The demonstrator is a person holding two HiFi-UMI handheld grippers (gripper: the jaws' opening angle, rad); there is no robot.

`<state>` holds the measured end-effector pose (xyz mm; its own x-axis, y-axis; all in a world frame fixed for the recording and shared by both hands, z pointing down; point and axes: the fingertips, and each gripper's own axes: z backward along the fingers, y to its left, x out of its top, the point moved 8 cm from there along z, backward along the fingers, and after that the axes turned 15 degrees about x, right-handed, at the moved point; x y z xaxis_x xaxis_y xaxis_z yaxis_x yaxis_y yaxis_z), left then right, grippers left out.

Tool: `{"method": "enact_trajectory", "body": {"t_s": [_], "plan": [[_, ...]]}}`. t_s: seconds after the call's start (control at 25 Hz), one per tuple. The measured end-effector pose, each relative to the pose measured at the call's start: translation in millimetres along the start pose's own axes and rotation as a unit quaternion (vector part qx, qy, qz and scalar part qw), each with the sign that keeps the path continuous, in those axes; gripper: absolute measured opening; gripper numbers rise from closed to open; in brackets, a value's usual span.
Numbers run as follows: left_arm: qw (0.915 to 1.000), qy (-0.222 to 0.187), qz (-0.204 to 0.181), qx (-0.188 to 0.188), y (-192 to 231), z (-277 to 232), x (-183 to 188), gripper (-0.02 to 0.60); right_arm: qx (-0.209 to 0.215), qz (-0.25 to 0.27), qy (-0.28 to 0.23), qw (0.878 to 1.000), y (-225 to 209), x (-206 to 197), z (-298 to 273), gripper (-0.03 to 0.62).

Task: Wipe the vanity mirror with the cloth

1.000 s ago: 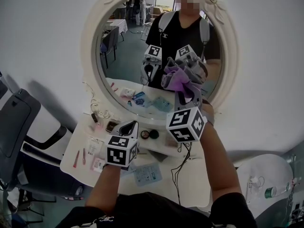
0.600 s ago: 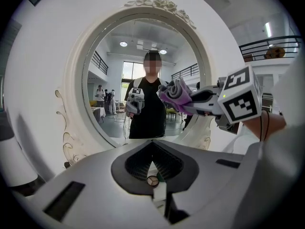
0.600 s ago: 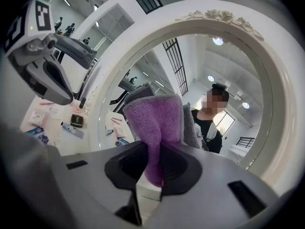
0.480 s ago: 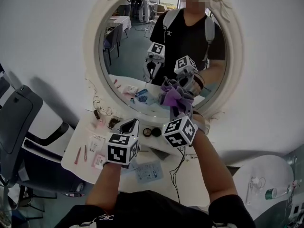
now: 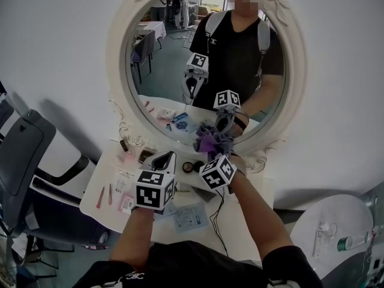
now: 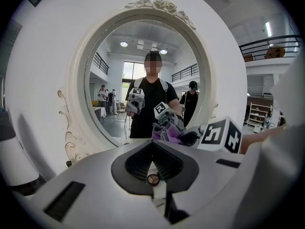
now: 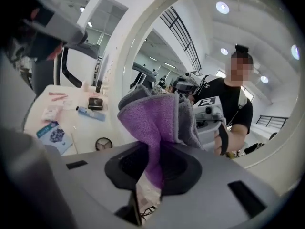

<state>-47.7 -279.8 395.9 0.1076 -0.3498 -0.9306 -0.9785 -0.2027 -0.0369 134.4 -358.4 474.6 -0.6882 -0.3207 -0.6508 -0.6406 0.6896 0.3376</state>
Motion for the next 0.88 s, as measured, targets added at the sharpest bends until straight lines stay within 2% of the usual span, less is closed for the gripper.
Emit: {"method": "enact_trajectory", "body": {"t_s": [0.08,0.4,0.52,0.64,0.76,0.88], "plan": [[1.0000,0.001,0.000,0.004,3,1,-1,-0.003,-0.017,0.003,0.004,1.000,5,-1,-7,0.074],[0.9998,-0.006,0.010,0.017,15,10,-2,-0.003,0.003,-0.002,0.028,1.000,12,7,-20,0.074],[0.9998,-0.010,0.011,0.014,14,13,-1,-0.003,0.016,0.007,0.017,1.000,13,9,-9,0.074],[0.9998,-0.010,0.011,0.009,12,13,-2,-0.003,0.019,0.000,-0.016,1.000,11,19,22,0.074],[0.9999,-0.011,0.010,0.000,7,12,-2,-0.003,-0.007,0.007,-0.054,0.998,-1,36,68,0.074],[0.9998,-0.014,0.007,-0.012,-1,11,-1,-0.002,-0.066,0.028,-0.089,0.993,-20,54,120,0.074]]}}
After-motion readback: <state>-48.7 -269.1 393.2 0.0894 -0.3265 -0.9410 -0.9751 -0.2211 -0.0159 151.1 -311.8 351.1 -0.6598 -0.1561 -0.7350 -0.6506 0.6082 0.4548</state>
